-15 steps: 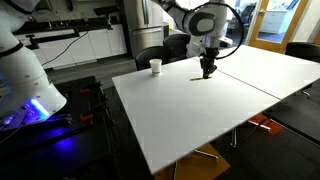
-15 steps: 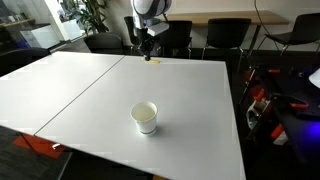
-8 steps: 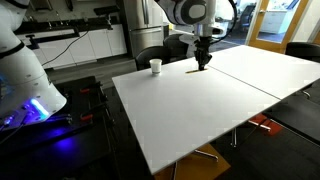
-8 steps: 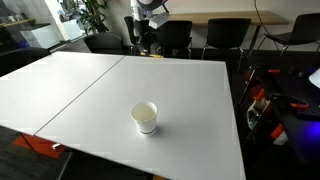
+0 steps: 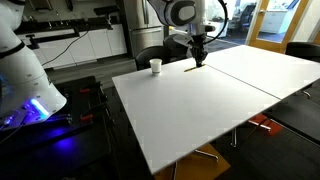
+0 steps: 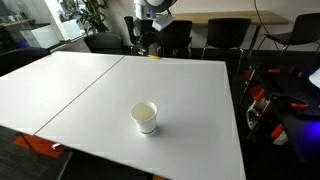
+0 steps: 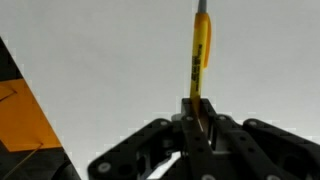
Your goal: Put the pen in the mug cup
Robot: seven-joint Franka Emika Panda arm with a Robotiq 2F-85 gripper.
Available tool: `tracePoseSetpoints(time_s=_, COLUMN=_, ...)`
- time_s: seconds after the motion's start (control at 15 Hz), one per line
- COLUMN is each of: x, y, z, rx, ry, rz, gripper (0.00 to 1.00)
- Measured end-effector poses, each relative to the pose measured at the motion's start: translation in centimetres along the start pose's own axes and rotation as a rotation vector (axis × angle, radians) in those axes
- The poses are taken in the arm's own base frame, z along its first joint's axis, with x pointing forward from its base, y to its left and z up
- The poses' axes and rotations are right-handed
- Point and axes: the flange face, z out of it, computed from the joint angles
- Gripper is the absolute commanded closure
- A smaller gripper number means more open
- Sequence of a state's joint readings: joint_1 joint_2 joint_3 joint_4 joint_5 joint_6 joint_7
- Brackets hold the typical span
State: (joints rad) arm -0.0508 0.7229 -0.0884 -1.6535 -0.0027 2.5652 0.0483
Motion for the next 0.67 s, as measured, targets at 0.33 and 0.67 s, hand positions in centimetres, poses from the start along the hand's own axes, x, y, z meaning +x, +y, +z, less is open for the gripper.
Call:
tracePoseSetpoints(time_s=0.33, x=0.01, y=0.09, z=0.19, rx=-0.002, ry=-0.001, rz=-0.014, gripper=0.97)
tracePoseSetpoints(time_s=0.67, x=0.9, y=0.79, z=-0.54, rx=0.0, ry=0.041, rz=-0.191, gripper=0.97)
